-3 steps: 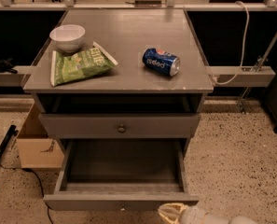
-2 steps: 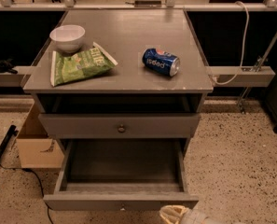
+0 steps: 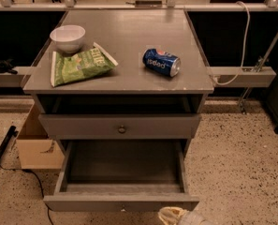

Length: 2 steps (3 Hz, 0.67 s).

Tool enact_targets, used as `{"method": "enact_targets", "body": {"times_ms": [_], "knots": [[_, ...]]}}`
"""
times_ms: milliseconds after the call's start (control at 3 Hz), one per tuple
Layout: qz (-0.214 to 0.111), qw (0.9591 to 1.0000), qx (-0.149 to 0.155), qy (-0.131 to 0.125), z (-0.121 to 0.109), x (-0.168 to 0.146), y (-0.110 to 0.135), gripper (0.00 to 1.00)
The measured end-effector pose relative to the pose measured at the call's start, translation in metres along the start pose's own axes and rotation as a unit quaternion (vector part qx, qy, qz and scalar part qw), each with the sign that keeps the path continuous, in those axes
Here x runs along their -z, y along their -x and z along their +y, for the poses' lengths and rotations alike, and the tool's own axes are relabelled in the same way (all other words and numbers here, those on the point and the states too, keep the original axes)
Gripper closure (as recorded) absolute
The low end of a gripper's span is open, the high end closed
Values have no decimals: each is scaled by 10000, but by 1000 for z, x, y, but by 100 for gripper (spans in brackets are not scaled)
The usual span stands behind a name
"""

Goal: Close middle drawer

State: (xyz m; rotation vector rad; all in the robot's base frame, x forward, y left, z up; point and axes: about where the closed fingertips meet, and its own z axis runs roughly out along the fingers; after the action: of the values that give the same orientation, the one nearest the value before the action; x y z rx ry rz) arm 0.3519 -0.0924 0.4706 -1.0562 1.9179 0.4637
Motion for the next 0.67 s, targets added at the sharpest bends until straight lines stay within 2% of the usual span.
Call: {"method": "enact_targets", "body": {"times_ms": [333, 667], "knots": [[191, 9954, 912, -223, 18, -14, 6, 100], [328, 9846, 1580, -672, 14, -18, 10, 100]]}}
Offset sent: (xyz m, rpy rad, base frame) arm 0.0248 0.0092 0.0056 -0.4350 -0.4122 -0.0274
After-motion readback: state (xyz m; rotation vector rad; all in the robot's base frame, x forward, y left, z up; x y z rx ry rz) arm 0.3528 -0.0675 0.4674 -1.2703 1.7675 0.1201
